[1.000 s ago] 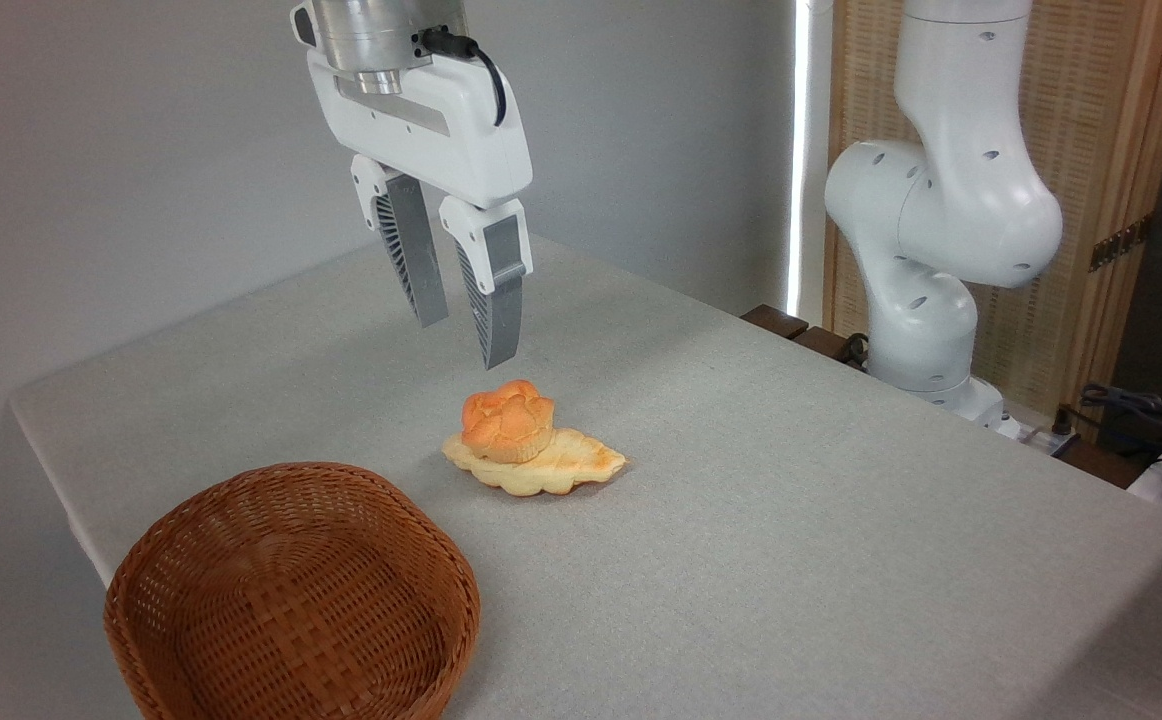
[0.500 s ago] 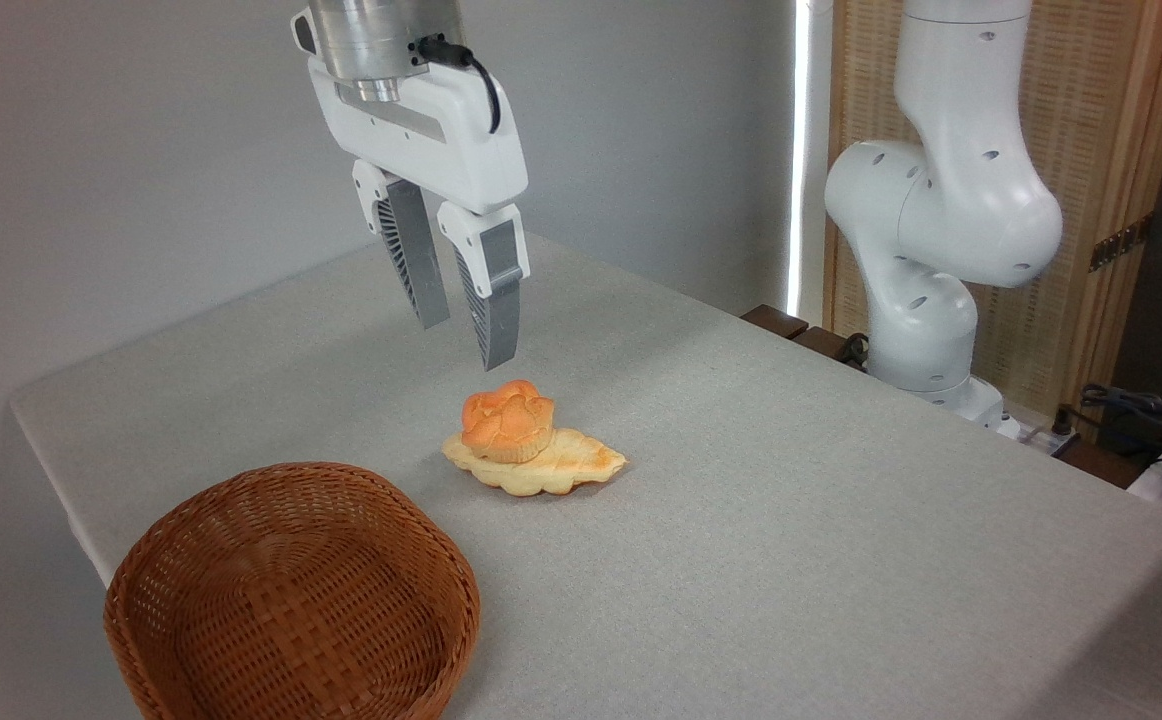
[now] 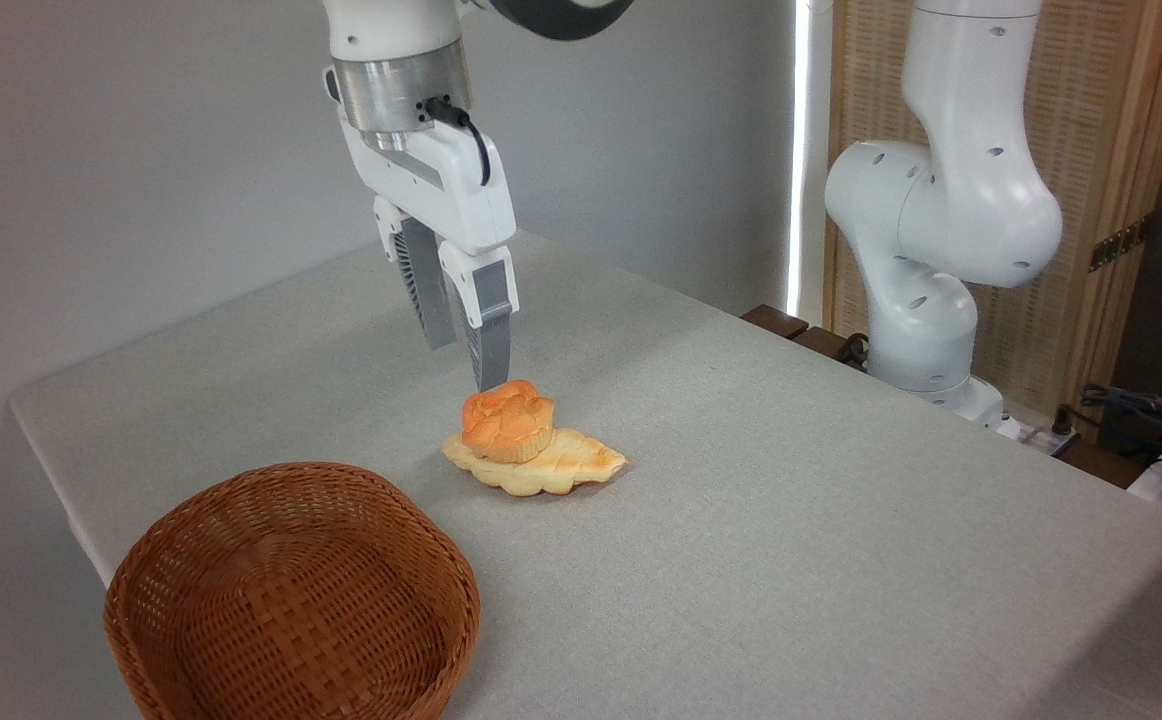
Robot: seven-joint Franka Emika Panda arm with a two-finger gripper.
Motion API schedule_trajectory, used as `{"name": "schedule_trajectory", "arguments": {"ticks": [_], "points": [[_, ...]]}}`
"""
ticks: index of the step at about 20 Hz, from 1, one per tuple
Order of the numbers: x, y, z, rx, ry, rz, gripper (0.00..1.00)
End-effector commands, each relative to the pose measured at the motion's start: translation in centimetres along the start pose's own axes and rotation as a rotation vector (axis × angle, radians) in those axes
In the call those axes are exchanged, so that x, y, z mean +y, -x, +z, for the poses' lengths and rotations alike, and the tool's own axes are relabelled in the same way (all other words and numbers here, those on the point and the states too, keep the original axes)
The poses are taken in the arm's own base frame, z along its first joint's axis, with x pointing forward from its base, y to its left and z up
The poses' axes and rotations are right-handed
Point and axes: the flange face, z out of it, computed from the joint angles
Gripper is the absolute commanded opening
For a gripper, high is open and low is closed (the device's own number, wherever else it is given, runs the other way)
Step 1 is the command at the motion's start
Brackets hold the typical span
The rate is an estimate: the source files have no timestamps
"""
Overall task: Put bread into the basket
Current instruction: 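Lower the open gripper down onto the orange bread roll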
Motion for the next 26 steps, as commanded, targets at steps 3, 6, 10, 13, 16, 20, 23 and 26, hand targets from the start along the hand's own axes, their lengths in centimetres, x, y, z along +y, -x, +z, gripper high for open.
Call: {"name": "schedule_trajectory", "arguments": {"ticks": [3,6,10,13,16,20,23,26], "points": [[4.5,-2.1,4.8,-0.004,-0.011,0.067,1.0],[5.4,-2.5,6.7,-0.01,-0.025,0.102,1.0],[5.1,-2.3,8.0,-0.03,-0.041,0.127,1.0],[5.0,-2.0,8.5,-0.063,-0.068,0.148,1.0],[5.0,-1.8,9.0,-0.076,-0.07,0.153,1.0],[5.2,-1.4,10.3,-0.1,-0.056,0.157,0.94],[5.3,-1.5,10.6,-0.105,-0.052,0.159,0.52],[5.2,-1.4,10.5,-0.105,-0.052,0.157,0.34]]}}
